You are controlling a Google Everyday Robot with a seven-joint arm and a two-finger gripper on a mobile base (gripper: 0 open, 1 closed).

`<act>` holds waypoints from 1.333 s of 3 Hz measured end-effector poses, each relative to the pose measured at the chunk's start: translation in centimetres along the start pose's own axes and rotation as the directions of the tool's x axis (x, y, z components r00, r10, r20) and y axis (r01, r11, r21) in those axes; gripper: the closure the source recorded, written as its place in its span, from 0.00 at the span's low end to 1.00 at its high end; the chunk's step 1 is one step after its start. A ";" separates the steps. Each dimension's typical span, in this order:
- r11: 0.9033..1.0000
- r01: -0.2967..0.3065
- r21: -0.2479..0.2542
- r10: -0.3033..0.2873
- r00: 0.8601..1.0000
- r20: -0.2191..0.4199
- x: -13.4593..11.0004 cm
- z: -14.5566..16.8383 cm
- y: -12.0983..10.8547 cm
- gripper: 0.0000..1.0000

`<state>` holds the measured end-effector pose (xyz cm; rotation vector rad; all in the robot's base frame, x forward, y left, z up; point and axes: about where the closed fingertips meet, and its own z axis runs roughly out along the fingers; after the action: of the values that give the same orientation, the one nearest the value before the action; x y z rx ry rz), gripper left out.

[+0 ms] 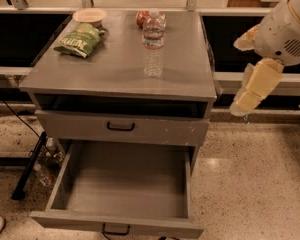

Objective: Place water bottle into middle drawer

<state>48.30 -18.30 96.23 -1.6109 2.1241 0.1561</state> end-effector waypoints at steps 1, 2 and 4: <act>1.000 -0.010 -0.010 0.010 0.999 0.049 -1.0 1.4 -0.9 0.00; 0.996 0.002 -0.087 0.010 0.989 0.147 -3.5 5.2 -3.9 0.00; 0.994 -0.050 -0.096 0.075 0.958 0.275 -4.9 6.3 -4.8 0.00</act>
Offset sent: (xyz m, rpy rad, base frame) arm 0.0441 0.0299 -0.0218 0.2499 0.0146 0.0596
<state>55.60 -13.16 93.66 -1.4716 1.9736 0.4752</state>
